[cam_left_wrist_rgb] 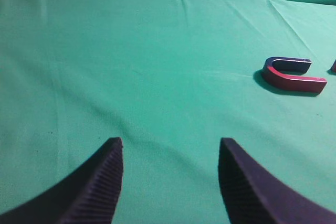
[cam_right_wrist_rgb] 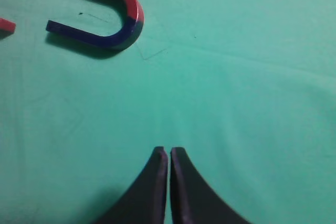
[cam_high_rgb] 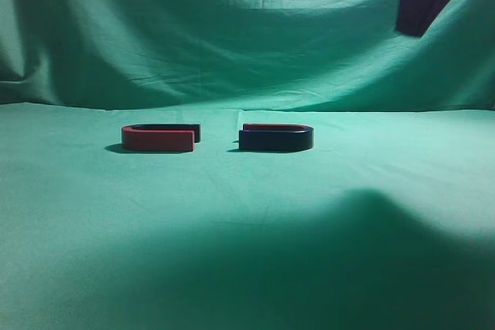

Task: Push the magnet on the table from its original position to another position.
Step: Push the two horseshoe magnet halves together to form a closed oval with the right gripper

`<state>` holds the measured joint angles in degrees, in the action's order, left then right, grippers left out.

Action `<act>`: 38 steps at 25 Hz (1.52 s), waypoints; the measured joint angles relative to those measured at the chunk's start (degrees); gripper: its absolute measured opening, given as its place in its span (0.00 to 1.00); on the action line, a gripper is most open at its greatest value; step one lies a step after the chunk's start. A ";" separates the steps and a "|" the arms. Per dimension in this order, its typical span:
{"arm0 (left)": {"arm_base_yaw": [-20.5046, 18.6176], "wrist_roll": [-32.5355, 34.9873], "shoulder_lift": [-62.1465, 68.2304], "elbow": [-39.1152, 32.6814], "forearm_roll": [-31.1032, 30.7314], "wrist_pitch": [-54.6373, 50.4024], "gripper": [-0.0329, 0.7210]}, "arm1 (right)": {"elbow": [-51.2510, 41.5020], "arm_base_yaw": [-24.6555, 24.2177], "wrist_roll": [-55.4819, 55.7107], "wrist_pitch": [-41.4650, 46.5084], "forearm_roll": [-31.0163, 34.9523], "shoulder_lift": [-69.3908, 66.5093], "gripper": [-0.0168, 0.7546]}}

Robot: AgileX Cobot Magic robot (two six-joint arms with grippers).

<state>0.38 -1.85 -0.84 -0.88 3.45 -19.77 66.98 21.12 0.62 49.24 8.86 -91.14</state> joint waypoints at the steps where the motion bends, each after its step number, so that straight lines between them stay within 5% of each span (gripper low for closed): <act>1: 0.00 0.00 0.00 0.00 0.00 0.00 0.54 | 1.99 0.27 0.18 0.79 -0.14 -2.59 0.02; 17: 0.00 0.00 0.00 0.00 0.00 0.00 0.54 | 19.88 1.89 3.64 2.15 -2.73 -26.91 0.02; 38: 0.00 0.00 0.00 0.00 0.00 0.00 0.54 | 22.85 5.89 3.64 -6.13 -2.70 -31.20 0.02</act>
<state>0.38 -1.85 -0.84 -0.88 3.45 -19.77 89.83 27.01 4.27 43.11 6.16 -122.34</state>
